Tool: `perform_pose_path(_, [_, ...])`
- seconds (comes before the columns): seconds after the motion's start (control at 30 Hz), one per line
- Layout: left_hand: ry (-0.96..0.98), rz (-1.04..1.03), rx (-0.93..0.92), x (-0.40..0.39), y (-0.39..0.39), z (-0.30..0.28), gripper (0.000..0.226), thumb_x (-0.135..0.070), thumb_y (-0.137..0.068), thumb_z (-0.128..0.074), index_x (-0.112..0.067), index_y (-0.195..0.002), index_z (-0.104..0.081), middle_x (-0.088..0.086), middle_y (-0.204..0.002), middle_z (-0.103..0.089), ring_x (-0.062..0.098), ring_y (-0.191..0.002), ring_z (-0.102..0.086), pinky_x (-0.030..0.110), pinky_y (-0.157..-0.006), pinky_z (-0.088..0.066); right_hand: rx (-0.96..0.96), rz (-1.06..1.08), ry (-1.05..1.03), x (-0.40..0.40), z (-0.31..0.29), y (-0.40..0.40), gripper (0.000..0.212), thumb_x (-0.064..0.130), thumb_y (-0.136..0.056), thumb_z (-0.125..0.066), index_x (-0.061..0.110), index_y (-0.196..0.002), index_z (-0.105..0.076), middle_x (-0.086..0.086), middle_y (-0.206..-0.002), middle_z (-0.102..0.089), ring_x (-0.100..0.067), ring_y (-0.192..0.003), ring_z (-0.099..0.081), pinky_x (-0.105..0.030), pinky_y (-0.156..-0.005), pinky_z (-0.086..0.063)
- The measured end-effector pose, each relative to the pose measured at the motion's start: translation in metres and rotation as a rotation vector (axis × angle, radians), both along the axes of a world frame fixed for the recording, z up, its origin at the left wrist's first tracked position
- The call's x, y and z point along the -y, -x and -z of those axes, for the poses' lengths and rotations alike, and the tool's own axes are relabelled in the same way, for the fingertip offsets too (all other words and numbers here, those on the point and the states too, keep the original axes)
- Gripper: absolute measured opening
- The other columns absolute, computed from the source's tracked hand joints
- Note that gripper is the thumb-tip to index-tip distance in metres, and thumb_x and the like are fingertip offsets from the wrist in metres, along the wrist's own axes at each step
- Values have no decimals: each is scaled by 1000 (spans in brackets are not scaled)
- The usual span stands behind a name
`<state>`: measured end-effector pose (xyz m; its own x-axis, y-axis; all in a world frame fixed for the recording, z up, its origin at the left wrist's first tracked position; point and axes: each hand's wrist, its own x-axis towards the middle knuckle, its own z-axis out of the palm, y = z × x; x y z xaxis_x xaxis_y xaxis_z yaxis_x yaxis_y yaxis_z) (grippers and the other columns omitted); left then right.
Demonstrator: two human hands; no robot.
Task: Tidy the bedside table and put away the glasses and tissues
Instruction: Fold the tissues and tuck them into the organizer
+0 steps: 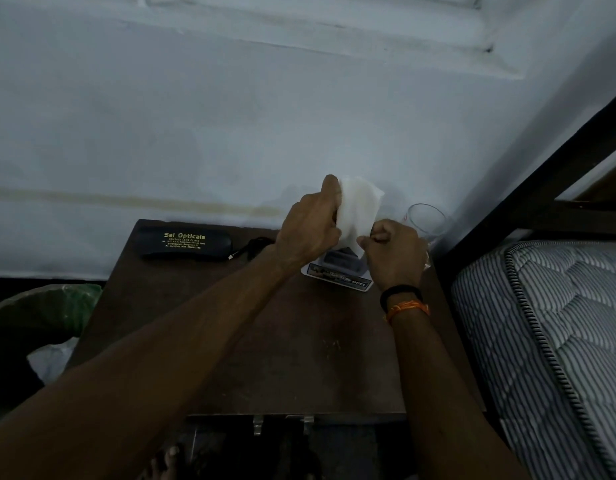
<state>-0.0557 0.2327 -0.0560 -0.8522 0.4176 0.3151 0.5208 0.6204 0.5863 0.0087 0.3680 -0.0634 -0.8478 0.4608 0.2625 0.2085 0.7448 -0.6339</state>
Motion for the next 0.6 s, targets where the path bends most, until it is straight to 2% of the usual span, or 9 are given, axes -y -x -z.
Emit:
perform_pose_path(0.1, [18, -15, 27, 1, 1, 2, 47, -4, -72, -68, -4, -106, -37, 12, -79, -63, 31, -68, -63, 49, -60, -54, 27, -2, -11, 0, 1, 1, 13, 15, -78, -76, 4, -75, -69, -6, -77, -71, -18, -72, -62, -21, -65, -42])
perform_pose_path(0.3, [39, -32, 8, 1, 1, 3, 49, -6, -72, -69, -5, -109, -36, 10, -81, -62, 31, -69, -63, 46, -60, -55, 0, 5, -56, 2, 2, 1, 13, 15, -78, -75, 3, -76, -70, -8, -80, -72, -21, -77, -66, -26, -69, -47])
perform_pose_path(0.37, [47, -40, 11, 1, 2, 5, 50, -8, -71, -69, -6, -109, -37, 10, -82, -63, 31, -70, -63, 44, -60, -55, -4, 7, -77, 3, 3, 0, 11, 14, -78, -75, 4, -76, -71, -8, -81, -73, -21, -78, -66, -23, -68, -44])
perform_pose_path(0.5, [93, -34, 26, 1, 1, 7, 48, -14, -69, -71, -17, -96, -30, 5, -80, -59, 30, -72, -61, 37, -57, -49, 30, 2, -76, 3, 6, 0, 11, 12, -75, -76, 2, -75, -72, -11, -78, -72, -19, -74, -65, -21, -64, -40])
perform_pose_path(0.6, [56, -33, 37, 2, 1, 6, 48, -18, -69, -74, -16, -94, -33, 3, -81, -60, 28, -74, -61, 35, -55, -47, 9, 32, -31, 4, 3, 1, 16, 16, -73, -77, 3, -76, -68, -10, -82, -70, -20, -76, -63, -24, -61, -42])
